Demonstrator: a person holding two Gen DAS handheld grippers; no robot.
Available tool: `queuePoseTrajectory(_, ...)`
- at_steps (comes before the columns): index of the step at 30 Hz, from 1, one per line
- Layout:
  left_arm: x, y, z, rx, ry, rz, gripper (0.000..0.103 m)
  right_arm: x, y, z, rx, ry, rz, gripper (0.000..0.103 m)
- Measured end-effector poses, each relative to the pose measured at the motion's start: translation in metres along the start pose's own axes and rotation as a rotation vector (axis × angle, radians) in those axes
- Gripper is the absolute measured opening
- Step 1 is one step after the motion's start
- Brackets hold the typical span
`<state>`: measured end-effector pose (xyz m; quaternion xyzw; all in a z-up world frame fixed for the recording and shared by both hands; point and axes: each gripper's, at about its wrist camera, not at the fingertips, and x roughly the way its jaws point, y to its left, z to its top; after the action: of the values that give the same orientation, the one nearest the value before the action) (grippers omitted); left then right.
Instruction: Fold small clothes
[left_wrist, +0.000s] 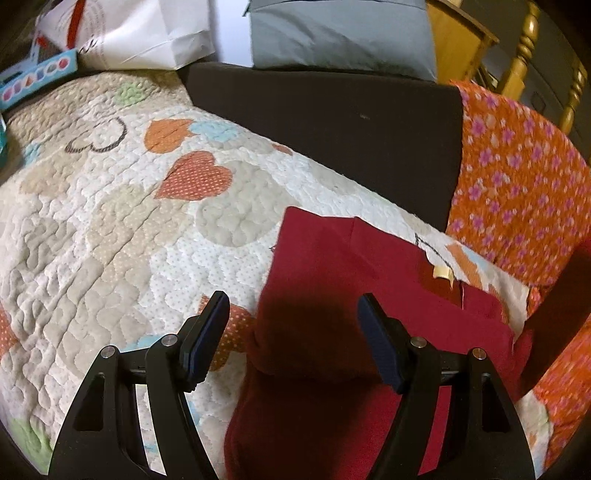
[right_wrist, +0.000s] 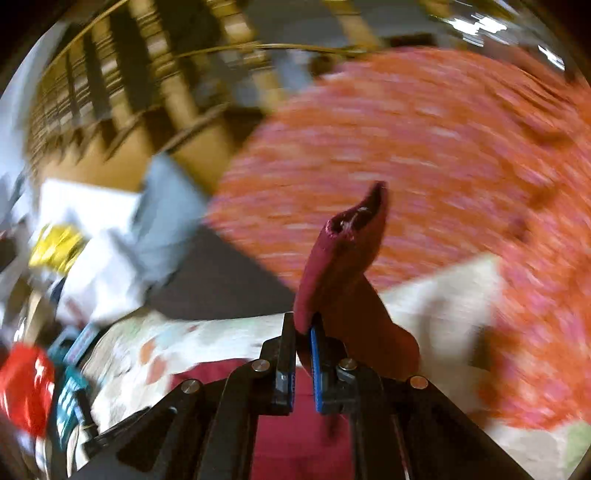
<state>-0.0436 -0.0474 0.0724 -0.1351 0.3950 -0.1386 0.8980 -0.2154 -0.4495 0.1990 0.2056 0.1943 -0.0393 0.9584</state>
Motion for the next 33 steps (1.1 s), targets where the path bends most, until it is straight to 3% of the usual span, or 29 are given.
queuePoseTrajectory(2,-0.002,0.006,0.003,-0.030,-0.004,-0.023,0.072,0.024,0.048,-0.009,-0.024,0.049,0.142,0.006)
queuePoseTrajectory(6,-0.003,0.023,0.008,-0.108,-0.021,-0.044,0.072,0.095,0.128,-0.063,-0.102,0.182,0.274,0.006)
queuePoseTrajectory(7,-0.001,0.028,0.008,-0.126,-0.015,-0.038,0.072,0.112,0.137,-0.077,-0.096,0.231,0.296,0.008)
queuePoseTrajectory(8,0.000,0.031,0.008,-0.136,-0.009,-0.037,0.072,0.145,0.145,-0.100,-0.081,0.350,0.312,0.012)
queuePoseTrajectory(10,0.004,0.037,0.009,-0.158,0.010,-0.054,0.072,0.187,0.144,-0.135,-0.052,0.532,0.268,0.016)
queuePoseTrajectory(11,0.006,0.038,0.009,-0.162,0.016,-0.063,0.072,0.194,0.140,-0.143,-0.038,0.564,0.248,0.016)
queuePoseTrajectory(15,0.013,0.032,0.009,-0.153,0.041,-0.094,0.072,0.155,0.112,-0.139,-0.050,0.475,0.226,0.020)
queuePoseTrajectory(18,0.014,0.020,0.009,-0.110,0.041,-0.103,0.072,0.116,0.080,-0.130,-0.022,0.383,0.170,0.031)
queuePoseTrajectory(21,0.025,-0.002,0.009,-0.012,0.061,-0.073,0.072,0.089,0.043,-0.131,0.030,0.346,0.099,0.033)
queuePoseTrajectory(25,0.057,-0.038,0.005,0.131,0.174,-0.052,0.072,0.071,-0.005,-0.136,0.158,0.333,0.001,0.033)
queuePoseTrajectory(26,0.063,-0.045,0.003,0.161,0.197,-0.044,0.068,0.066,-0.014,-0.137,0.180,0.330,-0.009,0.033)
queuePoseTrajectory(28,0.074,-0.061,-0.001,0.241,0.221,-0.010,0.034,0.062,-0.027,-0.140,0.228,0.323,-0.017,0.033)
queuePoseTrajectory(29,0.074,-0.064,-0.001,0.252,0.225,-0.024,0.012,0.061,-0.031,-0.139,0.247,0.318,-0.025,0.033)
queuePoseTrajectory(30,0.073,-0.066,0.001,0.241,0.238,-0.059,0.012,0.059,-0.034,-0.142,0.259,0.315,-0.033,0.033)
queuePoseTrajectory(33,0.045,-0.066,0.020,0.201,0.171,-0.129,0.012,0.056,-0.033,-0.134,0.265,0.304,-0.068,0.033)
